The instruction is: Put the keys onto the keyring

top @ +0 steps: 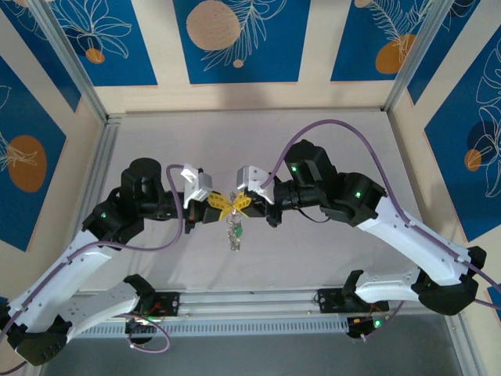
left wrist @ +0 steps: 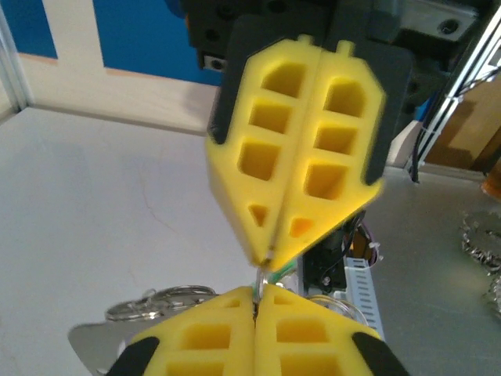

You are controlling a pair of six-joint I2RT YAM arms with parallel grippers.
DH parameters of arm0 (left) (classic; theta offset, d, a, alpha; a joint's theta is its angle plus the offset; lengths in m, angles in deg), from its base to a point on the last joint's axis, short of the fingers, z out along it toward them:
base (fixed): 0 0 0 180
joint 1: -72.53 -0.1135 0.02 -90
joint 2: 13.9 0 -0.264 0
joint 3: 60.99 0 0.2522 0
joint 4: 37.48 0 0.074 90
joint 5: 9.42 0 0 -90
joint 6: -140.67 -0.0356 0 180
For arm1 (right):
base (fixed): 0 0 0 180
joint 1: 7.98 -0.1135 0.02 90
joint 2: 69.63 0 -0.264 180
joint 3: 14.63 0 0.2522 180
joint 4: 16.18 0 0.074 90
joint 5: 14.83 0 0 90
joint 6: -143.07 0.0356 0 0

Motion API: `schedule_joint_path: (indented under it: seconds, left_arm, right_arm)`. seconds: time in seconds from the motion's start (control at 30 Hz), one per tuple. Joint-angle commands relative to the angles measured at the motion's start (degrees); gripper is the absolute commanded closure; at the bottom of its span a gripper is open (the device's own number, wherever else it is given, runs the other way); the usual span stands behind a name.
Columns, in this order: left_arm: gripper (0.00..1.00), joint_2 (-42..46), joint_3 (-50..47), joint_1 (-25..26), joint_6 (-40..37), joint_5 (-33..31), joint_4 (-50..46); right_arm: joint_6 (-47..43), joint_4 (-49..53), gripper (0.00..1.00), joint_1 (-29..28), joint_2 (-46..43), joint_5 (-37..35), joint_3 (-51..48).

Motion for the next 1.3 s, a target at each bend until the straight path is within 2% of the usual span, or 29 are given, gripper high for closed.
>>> schedule_joint_path:
  seconds: [0.0, 0.07, 0.17, 0.33, 0.53, 0.7, 1.0, 1.13, 1.27]
  left_arm:
    - [1.00, 0.8, -0.2, 0.4, -0.2, -0.1, 2.3]
    - [1.00, 1.5, -1.0, 0.4, 0.2, -0.3, 3.5]
    - [1.00, 2.9, -2.3, 0.3, 1.0, -1.2, 5.5]
    - [1.00, 3.8, -3.6, 0.4, 1.7, -1.3, 7.7]
    - [1.00, 5.5, -6.3, 0.4, 3.4, -0.2, 12.3]
    - [1.00, 5.9, -6.7, 0.4, 3.4, 0.3, 13.1]
    - [1.00, 6.6, -7.1, 0.4, 2.9, 0.1, 12.9]
    - [1.00, 6.8, -7.0, 0.3, 2.7, -0.1, 12.7]
    - [1.00, 6.6, -6.9, 0.3, 2.7, -0.1, 12.7]
  right_arm:
    - [-0.3, -2.0, 1.00, -0.6, -0.3, 2.5, 1.8]
    - [0.5, -2.1, 1.00, -0.4, -0.6, 3.1, 1.4]
    - [2.7, -1.8, 0.80, 0.9, -1.1, 4.7, 0.5]
    - [6.3, -3.0, 0.63, 3.0, -3.7, 5.9, -3.3]
    - [11.3, -6.0, 0.63, 6.2, -6.4, 10.6, -7.4]
    - [14.5, -8.7, 0.63, 8.3, -5.4, 17.3, -8.4]
    - [18.3, -9.7, 0.63, 9.5, -0.4, 20.9, -5.9]
    - [18.0, -8.3, 0.67, 9.4, 1.2, 22.5, -4.9]
    - [17.6, -7.7, 0.77, 9.5, 1.6, 22.7, -4.9]
